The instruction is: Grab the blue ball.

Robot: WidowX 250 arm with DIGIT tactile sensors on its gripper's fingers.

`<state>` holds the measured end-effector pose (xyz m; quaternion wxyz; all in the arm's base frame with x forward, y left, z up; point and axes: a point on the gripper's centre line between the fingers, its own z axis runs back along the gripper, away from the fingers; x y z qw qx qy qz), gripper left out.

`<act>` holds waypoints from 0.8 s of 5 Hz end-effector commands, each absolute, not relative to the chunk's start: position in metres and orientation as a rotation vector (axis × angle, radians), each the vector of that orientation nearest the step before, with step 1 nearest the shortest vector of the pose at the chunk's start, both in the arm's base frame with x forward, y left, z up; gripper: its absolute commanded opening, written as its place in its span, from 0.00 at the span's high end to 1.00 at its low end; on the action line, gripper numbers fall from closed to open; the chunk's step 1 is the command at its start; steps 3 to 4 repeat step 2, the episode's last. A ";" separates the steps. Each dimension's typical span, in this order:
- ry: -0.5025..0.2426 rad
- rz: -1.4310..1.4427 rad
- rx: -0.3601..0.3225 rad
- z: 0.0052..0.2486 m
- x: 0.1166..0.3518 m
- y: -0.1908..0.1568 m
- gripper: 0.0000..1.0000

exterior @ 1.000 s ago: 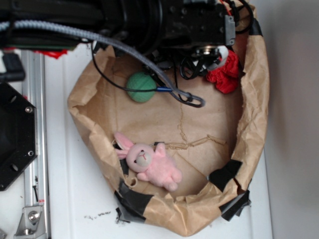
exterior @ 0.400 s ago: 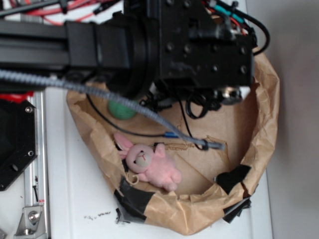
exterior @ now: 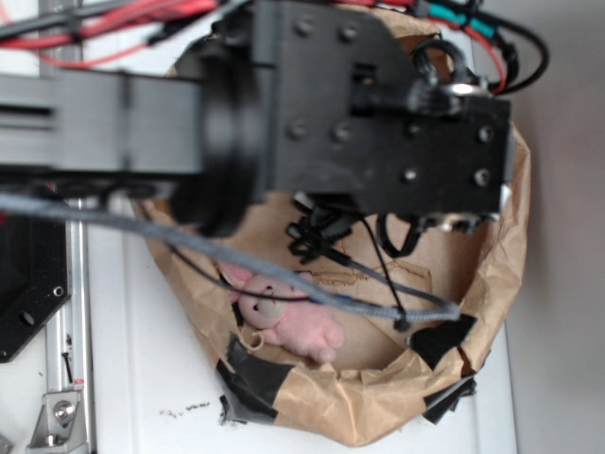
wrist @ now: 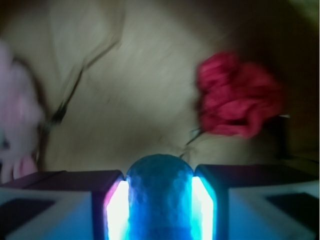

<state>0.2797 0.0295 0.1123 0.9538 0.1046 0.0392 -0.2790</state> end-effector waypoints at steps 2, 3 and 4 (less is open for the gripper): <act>-0.117 0.055 0.160 0.146 0.270 0.021 1.00; -0.117 0.055 0.160 0.146 0.270 0.021 1.00; -0.117 0.055 0.160 0.146 0.270 0.021 1.00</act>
